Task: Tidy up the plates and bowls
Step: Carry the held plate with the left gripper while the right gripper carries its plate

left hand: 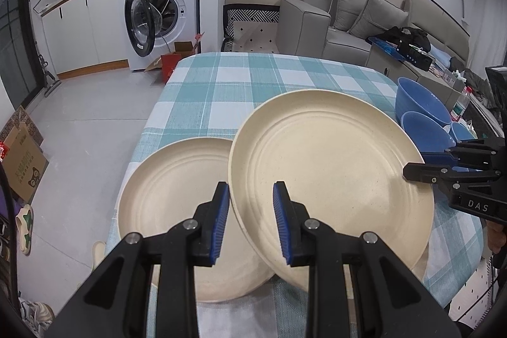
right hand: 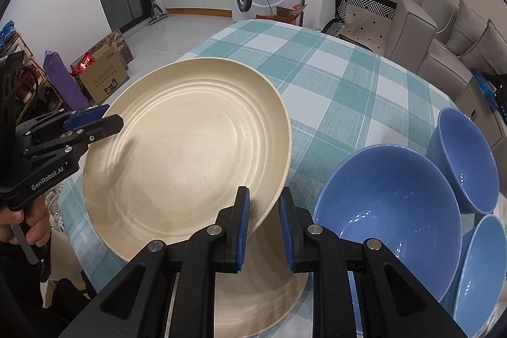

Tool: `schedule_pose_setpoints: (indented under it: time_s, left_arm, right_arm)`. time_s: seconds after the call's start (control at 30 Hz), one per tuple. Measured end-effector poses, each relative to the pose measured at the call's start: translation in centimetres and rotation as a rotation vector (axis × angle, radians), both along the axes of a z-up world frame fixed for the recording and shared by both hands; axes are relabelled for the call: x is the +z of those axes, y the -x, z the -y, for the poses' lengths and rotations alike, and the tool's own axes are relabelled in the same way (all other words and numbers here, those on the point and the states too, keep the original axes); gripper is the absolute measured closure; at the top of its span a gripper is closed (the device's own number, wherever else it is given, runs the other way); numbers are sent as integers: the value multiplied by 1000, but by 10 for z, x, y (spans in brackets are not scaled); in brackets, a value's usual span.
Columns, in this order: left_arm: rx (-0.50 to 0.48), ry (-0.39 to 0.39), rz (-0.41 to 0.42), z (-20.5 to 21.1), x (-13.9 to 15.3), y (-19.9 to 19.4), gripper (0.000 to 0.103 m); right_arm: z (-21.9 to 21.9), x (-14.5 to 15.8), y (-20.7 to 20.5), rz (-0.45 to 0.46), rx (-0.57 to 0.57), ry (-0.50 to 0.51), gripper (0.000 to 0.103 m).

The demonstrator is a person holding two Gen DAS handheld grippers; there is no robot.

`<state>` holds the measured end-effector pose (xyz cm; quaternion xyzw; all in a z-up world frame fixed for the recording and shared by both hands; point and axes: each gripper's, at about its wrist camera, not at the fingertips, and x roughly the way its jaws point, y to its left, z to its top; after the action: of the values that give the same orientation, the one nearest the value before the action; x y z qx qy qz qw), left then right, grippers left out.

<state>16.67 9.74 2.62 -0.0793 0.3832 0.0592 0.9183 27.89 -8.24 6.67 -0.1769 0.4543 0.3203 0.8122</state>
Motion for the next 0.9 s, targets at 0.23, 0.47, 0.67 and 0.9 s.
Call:
schedule_pose_setpoints:
  time_s: [0.23, 0.47, 0.67, 0.9]
  left_arm:
    - [-9, 4, -10, 5, -4, 6, 76]
    - [-15, 12, -19, 10, -7, 13, 76]
    - [-18, 13, -21, 13, -9, 17, 76]
    - [-28, 10, -25, 18, -13, 21, 76]
  right_arm:
    - [6, -3, 5, -13, -4, -7, 84]
    - [12, -11, 14, -30, -2, -2, 84]
    - [16, -18, 21, -41, -7, -1, 84]
    - [22, -20, 28, -48, -12, -3, 84]
